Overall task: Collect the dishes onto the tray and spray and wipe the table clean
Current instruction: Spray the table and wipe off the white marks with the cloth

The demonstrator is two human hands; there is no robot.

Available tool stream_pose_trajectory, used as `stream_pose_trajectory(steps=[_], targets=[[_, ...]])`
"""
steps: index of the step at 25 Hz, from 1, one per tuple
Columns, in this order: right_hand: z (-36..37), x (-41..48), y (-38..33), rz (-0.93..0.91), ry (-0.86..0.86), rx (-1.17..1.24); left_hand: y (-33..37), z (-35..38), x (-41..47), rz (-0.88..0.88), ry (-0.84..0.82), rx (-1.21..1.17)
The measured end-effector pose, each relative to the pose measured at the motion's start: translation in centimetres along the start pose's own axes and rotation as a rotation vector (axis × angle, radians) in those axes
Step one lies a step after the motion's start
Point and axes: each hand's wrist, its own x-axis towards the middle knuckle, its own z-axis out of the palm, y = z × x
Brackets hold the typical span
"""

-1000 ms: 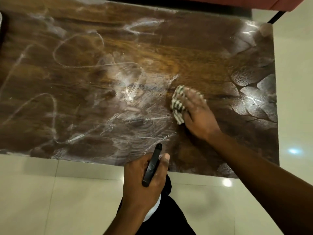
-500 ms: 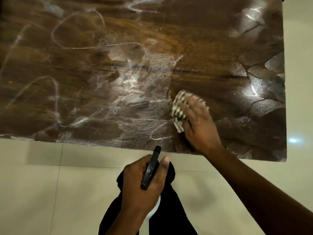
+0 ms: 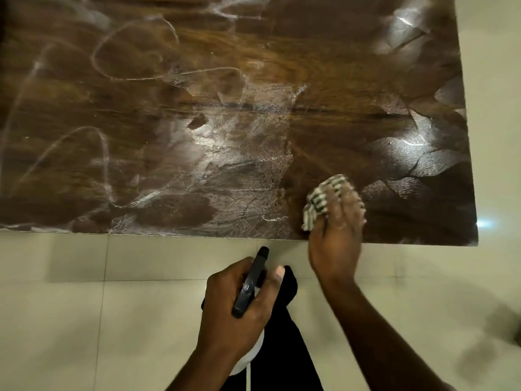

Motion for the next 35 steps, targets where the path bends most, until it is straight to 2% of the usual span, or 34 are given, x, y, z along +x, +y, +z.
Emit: stream_pose_trajectory(steps=[1, 4, 5, 6, 8, 10, 12, 13, 14, 15, 18, 19, 20, 21, 22, 26, 27, 28, 29, 30, 33, 34, 35], targets=[[1.2, -1.7, -2.0, -0.129, -0.075, -0.018, 0.1, -0.4, -0.2, 0.000, -0.003, -0.027], [2.0, -4.2, -4.0, -0.761, -0.439, -0.128, 0.1, -1.8, -0.3, -0.008, -0.007, -0.062], [1.2, -3.1, -2.9, -0.893, -0.523, -0.149, 0.0, -2.4, -0.2, -0.001, -0.015, -0.045], [0.3, -1.8, -1.3, -0.943, -0.542, -0.169, -0.1, -3.0, -0.1, 0.009, -0.017, -0.012], [-1.4, 0.8, 1.9, -0.787, -0.440, -0.197, -0.2, -3.8, 0.0, 0.012, 0.028, 0.037], [-3.0, 3.2, 3.7, -0.421, -0.223, -0.099, 0.0, -4.4, 0.4, 0.009, 0.072, 0.023], [-2.2, 4.0, 2.0, -0.008, -0.041, 0.011, 0.2, -4.9, 1.2, 0.000, 0.090, -0.018], [-1.1, 3.7, -0.1, 0.090, -0.010, 0.021, 0.1, -5.1, 1.7, -0.001, 0.106, -0.033], [0.1, 2.8, -2.2, 0.067, -0.023, 0.003, 0.2, -5.3, 2.2, 0.006, 0.123, -0.038], [1.3, 1.4, -4.2, -0.046, -0.075, -0.030, 0.5, -5.4, 2.7, 0.015, 0.133, -0.035], [3.0, -1.7, -6.8, -0.689, -0.369, -0.132, 1.8, -5.7, 3.7, 0.069, 0.105, -0.036], [2.6, -0.5, -6.5, -0.875, -0.440, -0.152, 2.1, -5.7, 4.0, 0.094, 0.102, -0.031], [2.1, 1.3, -5.7, -0.983, -0.471, -0.186, 2.3, -5.8, 4.3, 0.100, 0.109, -0.015], [1.5, 3.1, -4.9, -0.985, -0.467, -0.234, 2.5, -6.0, 4.7, 0.089, 0.115, -0.008], [1.0, 5.0, -3.9, -0.888, -0.424, -0.263, 2.7, -6.2, 5.1, 0.065, 0.110, -0.022], [0.1, 11.6, -3.3, -0.177, -0.085, -0.128, 3.9, -6.3, 7.4, 0.026, 0.030, -0.074], [1.0, 11.7, -4.7, -0.088, -0.052, -0.097, 4.0, -6.2, 8.3, 0.033, 0.036, -0.067], [2.1, 11.0, -6.4, -0.093, -0.056, -0.092, 4.4, -6.1, 9.1, 0.036, 0.051, -0.057], [3.2, 9.6, -7.9, -0.201, -0.091, -0.114, 4.9, -6.1, 10.0, 0.038, 0.068, -0.042], [3.9, 7.8, -9.0, -0.393, -0.169, -0.128, 5.3, -6.2, 10.8, 0.043, 0.078, -0.029], [4.0, 5.1, -9.2, -1.120, -0.503, -0.107, 6.3, -6.6, 13.1, 0.085, 0.073, 0.004], [3.3, 6.7, -8.4, -1.285, -0.551, -0.122, 6.5, -6.8, 13.7, 0.103, 0.073, 0.025], [2.5, 8.9, -7.6, -1.338, -0.567, -0.179, 6.8, -6.8, 14.3, 0.112, 0.073, 0.047]])
